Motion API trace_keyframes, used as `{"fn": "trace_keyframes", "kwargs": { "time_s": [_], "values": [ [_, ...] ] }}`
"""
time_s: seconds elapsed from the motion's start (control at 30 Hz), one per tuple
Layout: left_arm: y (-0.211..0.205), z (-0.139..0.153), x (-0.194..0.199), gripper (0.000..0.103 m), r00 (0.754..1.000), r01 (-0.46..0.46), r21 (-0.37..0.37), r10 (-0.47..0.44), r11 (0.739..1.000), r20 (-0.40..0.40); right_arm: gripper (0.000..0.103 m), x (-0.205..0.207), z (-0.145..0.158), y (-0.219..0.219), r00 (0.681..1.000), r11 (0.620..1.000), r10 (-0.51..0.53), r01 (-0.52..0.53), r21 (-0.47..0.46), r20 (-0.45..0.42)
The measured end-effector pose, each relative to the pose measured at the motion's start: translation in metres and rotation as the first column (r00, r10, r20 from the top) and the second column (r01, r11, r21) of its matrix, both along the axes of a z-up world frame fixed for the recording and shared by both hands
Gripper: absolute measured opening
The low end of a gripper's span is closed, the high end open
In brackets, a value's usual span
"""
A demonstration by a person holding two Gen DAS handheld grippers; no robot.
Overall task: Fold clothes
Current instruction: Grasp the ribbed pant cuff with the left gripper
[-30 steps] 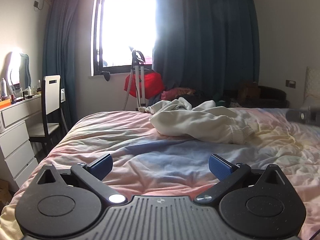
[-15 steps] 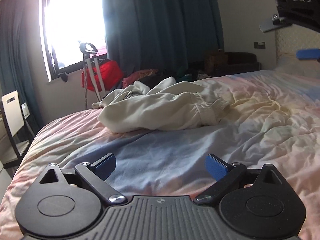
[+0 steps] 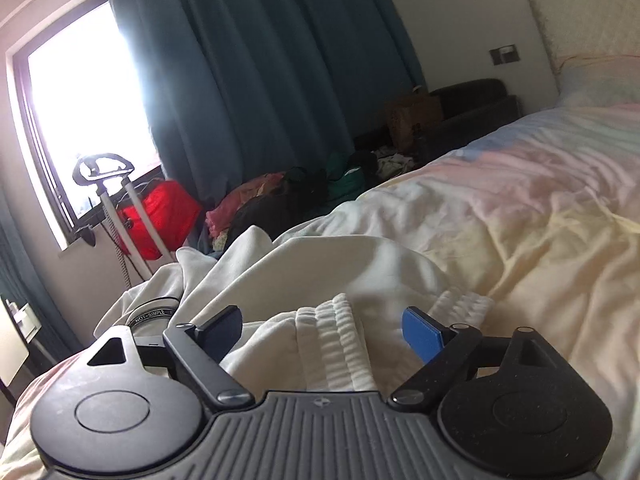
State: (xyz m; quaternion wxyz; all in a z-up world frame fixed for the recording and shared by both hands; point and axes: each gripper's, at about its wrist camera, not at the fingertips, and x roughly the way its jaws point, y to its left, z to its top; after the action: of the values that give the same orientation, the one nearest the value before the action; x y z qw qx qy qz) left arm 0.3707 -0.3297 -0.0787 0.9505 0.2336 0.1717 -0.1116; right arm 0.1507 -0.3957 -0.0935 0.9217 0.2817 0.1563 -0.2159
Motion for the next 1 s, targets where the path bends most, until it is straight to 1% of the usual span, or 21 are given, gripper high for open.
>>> {"fn": "trace_keyframes", "kwargs": {
  "time_s": [0.03,0.07,0.1,0.17,0.2,0.23,0.27,0.3,0.33,0.37,0.4,0.47,0.53,0.57,0.67,0.8,0.87,0.97,1.0],
  "values": [
    [-0.003,-0.004,0.016,0.080,0.998,-0.048,-0.007,0.048,0.999,-0.028,0.096,0.004,-0.006,-0.004,1.000,1.000,-0.003,0.003,0.021,-0.007],
    [-0.002,-0.008,0.030,0.068,0.994,-0.091,-0.028,0.089,0.995,-0.061,0.096,0.008,-0.011,-0.008,1.000,0.999,-0.007,0.007,0.038,-0.015],
    [0.003,-0.010,0.041,0.066,0.988,-0.134,-0.068,0.127,0.989,-0.093,0.096,0.012,-0.016,-0.009,1.000,0.999,-0.010,0.011,0.048,-0.025],
    [0.014,-0.012,0.058,0.066,0.972,-0.204,-0.169,0.179,0.964,-0.150,0.096,0.016,-0.022,-0.010,0.999,0.998,-0.021,0.023,0.061,-0.034],
    [0.023,-0.012,0.059,0.062,0.967,-0.222,-0.210,0.188,0.952,-0.172,0.096,0.015,-0.024,-0.011,0.999,0.997,-0.044,0.045,0.066,-0.029],
    [0.033,-0.011,0.060,0.054,0.962,-0.240,-0.251,0.195,0.938,-0.193,0.096,0.014,-0.025,-0.012,0.998,0.996,-0.062,0.064,0.067,-0.021],
    [0.037,-0.009,0.055,0.049,0.964,-0.238,-0.265,0.193,0.934,-0.184,0.096,0.012,-0.025,-0.013,0.997,0.995,-0.074,0.075,0.067,-0.013],
    [0.042,-0.006,0.051,0.046,0.966,-0.233,-0.278,0.191,0.932,-0.172,0.096,0.010,-0.024,-0.014,0.996,0.994,-0.086,0.086,0.068,-0.005],
    [0.047,0.000,0.042,0.040,0.972,-0.221,-0.288,0.186,0.932,-0.143,0.096,0.007,-0.024,-0.016,0.995,0.993,-0.097,0.097,0.070,0.003],
    [0.052,0.007,0.032,0.020,0.976,-0.210,-0.295,0.185,0.932,-0.112,0.096,0.005,-0.023,-0.017,0.994,0.992,-0.106,0.105,0.072,0.011],
    [0.057,0.014,0.021,0.005,0.980,-0.200,-0.301,0.183,0.932,-0.081,0.096,0.002,-0.022,-0.017,0.994,0.991,-0.109,0.108,0.075,0.018],
    [0.073,0.030,-0.001,0.005,0.982,-0.190,-0.337,0.183,0.922,-0.051,0.096,-0.002,-0.020,-0.016,0.993,0.991,-0.115,0.113,0.065,0.028],
    [0.089,0.047,-0.024,0.004,0.984,-0.172,-0.347,0.175,0.922,-0.023,0.096,-0.005,-0.016,-0.012,0.993,0.993,-0.111,0.110,0.038,0.034],
    [0.098,0.056,-0.036,0.004,0.985,-0.166,-0.353,0.175,0.921,-0.008,0.096,-0.006,-0.014,-0.008,0.994,0.995,-0.099,0.099,0.022,0.038],
    [0.134,0.087,-0.086,0.004,0.981,-0.154,-0.398,0.188,0.904,0.049,0.096,-0.011,-0.006,0.004,0.996,0.998,-0.060,0.062,-0.030,0.059],
    [0.185,0.124,-0.157,0.004,0.978,-0.112,-0.446,0.177,0.888,0.108,0.096,-0.016,0.006,0.028,0.996,0.992,0.042,-0.032,-0.120,0.084],
    [0.215,0.137,-0.191,0.004,0.977,-0.100,-0.471,0.175,0.877,0.120,0.096,-0.019,0.012,0.040,0.992,0.984,0.097,-0.082,-0.161,0.084],
    [0.261,0.146,-0.234,0.003,0.974,-0.112,-0.498,0.194,0.860,0.116,0.096,-0.026,0.016,0.062,0.976,0.961,0.207,-0.190,-0.199,0.069],
    [0.276,0.145,-0.245,0.003,0.975,-0.124,-0.511,0.200,0.851,0.097,0.096,-0.029,0.017,0.070,0.967,0.950,0.248,-0.231,-0.210,0.056]
  ]
}}
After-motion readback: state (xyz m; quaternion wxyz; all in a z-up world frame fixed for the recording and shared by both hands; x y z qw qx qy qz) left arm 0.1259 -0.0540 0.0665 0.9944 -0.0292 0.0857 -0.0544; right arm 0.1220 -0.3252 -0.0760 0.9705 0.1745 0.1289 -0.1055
